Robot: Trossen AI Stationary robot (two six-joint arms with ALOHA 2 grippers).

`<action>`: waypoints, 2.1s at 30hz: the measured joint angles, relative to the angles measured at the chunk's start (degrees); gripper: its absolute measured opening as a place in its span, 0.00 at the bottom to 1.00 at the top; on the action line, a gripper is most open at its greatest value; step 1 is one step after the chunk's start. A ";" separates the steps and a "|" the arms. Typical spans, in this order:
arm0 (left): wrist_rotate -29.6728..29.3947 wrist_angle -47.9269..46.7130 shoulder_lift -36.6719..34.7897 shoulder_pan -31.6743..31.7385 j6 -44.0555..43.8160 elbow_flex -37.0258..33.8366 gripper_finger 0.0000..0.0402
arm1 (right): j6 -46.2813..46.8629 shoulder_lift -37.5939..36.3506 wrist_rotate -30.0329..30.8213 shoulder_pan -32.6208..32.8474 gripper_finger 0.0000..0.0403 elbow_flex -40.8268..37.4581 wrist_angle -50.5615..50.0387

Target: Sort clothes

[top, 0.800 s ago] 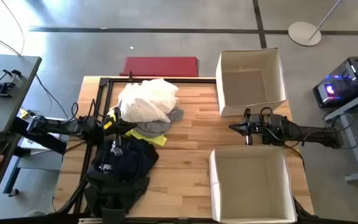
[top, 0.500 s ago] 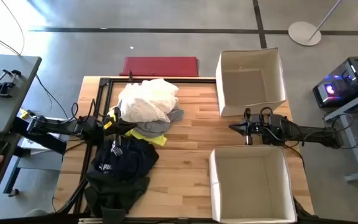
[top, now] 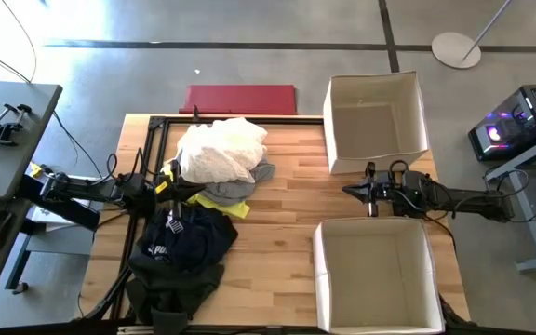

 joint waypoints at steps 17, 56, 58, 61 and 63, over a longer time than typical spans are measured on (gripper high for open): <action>0.00 0.00 0.00 0.00 0.00 0.02 0.00 | -0.01 0.01 0.01 0.01 0.00 0.00 0.00; -0.71 -31.38 63.11 20.29 9.61 53.01 0.17 | 0.01 -0.06 0.01 0.00 0.00 0.02 0.02; 1.37 -35.87 66.96 23.00 10.45 57.06 0.25 | 0.01 -0.04 0.01 -0.01 0.00 0.00 0.00; 6.58 -42.56 71.71 26.99 10.47 62.35 0.39 | 0.01 -0.04 0.01 0.00 0.00 0.00 0.01; 10.19 -44.46 73.98 29.35 10.48 64.20 0.49 | 0.00 -0.06 0.01 0.01 0.00 0.00 0.01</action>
